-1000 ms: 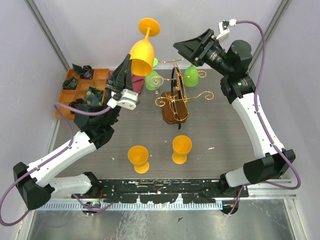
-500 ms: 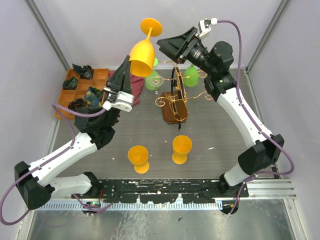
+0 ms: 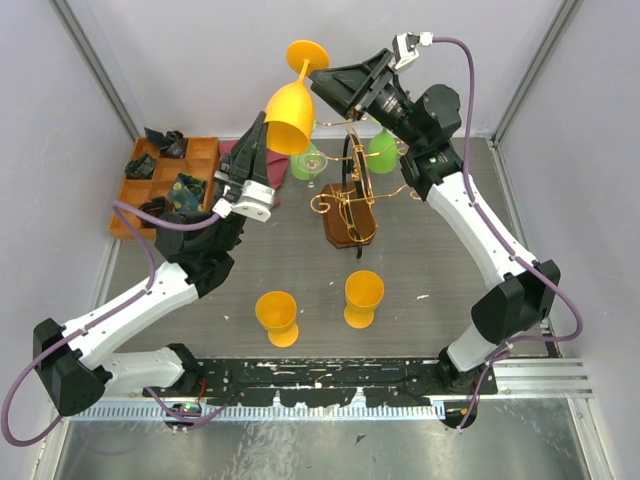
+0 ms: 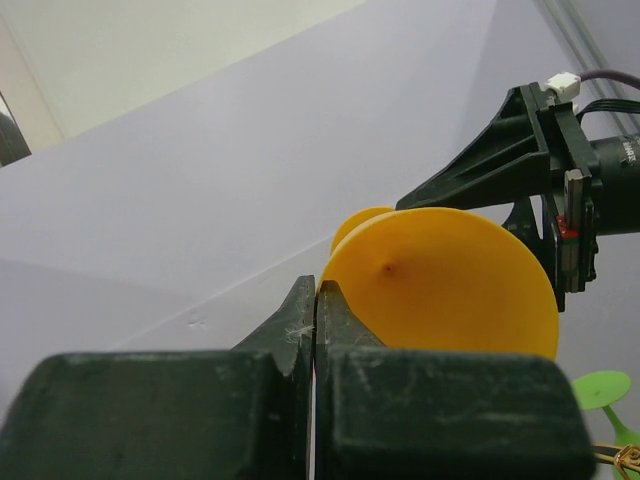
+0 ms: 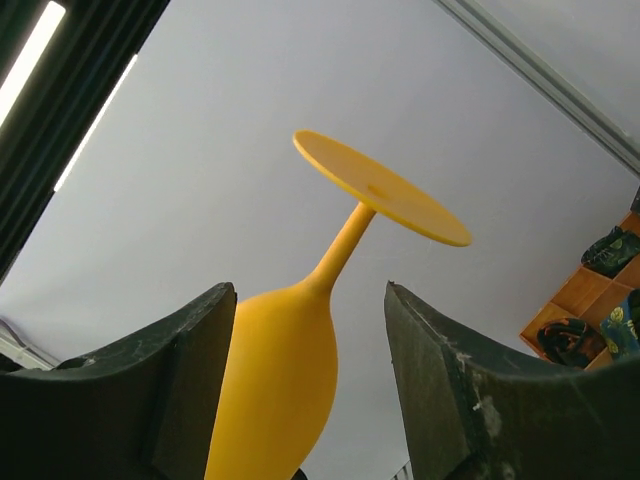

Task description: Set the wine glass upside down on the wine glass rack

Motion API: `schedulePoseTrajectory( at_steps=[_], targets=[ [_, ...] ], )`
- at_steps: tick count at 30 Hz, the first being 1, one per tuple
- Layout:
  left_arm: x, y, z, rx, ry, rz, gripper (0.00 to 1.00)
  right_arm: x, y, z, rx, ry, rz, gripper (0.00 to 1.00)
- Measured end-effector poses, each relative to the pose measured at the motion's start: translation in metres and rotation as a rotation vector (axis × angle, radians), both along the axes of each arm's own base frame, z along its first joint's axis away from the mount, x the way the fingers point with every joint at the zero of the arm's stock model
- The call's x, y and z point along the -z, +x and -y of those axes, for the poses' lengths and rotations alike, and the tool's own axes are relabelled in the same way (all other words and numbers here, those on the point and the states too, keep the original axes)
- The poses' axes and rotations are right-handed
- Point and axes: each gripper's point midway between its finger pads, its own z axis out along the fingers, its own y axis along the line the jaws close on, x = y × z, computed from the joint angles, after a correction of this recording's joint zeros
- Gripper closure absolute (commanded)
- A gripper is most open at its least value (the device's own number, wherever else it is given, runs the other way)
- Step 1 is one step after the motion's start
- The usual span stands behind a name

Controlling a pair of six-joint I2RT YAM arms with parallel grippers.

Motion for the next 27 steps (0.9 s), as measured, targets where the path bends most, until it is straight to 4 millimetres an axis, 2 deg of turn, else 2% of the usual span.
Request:
schedulePoseTrajectory(
  at_steps=[9, 27],
  targets=[
    [0.0, 0.0, 0.0, 0.0, 0.0, 0.0, 1.0, 0.014, 0.013, -0.011, -0.023, 0.015, -0.054, 0.35],
    [0.003, 0.003, 0.003, -0.002, 0.009, -0.005, 1.0, 0.003, 0.008, -0.016, -0.068, 0.08, -0.043, 0.45]
  ],
)
